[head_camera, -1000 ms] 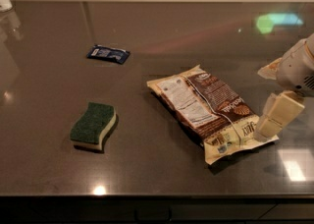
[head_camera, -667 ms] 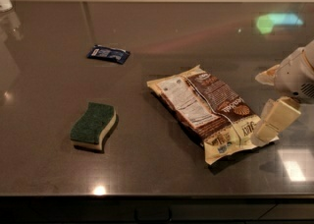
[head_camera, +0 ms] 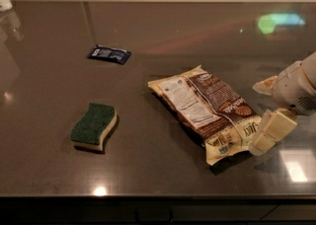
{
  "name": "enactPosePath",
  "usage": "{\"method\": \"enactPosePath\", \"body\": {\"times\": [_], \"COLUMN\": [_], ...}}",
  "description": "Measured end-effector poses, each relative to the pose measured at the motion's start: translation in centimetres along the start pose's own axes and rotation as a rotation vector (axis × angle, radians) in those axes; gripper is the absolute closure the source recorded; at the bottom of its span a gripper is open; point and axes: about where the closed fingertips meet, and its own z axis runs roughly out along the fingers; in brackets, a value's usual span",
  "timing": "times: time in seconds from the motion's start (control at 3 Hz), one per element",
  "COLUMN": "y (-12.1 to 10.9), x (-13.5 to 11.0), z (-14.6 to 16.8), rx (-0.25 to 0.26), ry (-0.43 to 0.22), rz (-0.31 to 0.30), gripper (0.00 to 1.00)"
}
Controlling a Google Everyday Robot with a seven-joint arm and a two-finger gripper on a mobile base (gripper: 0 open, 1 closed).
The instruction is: Move brown chip bag near rxbar blueberry
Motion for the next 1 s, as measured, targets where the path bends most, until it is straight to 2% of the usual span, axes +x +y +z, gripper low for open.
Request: {"method": "enactPosePath", "body": {"times": [0.33,0.67,1.0], "y": [0.26,0.49,0.60], "x": [0.26,0.40,0.50], "z": [0.76,1.26,1.51], "rx": [-0.001,-0.001,-0.001], "ry": [-0.009,-0.020,-0.029], "rz": [-0.001,0.000,0.006], "gripper": [0.00,0.13,0.36]}}
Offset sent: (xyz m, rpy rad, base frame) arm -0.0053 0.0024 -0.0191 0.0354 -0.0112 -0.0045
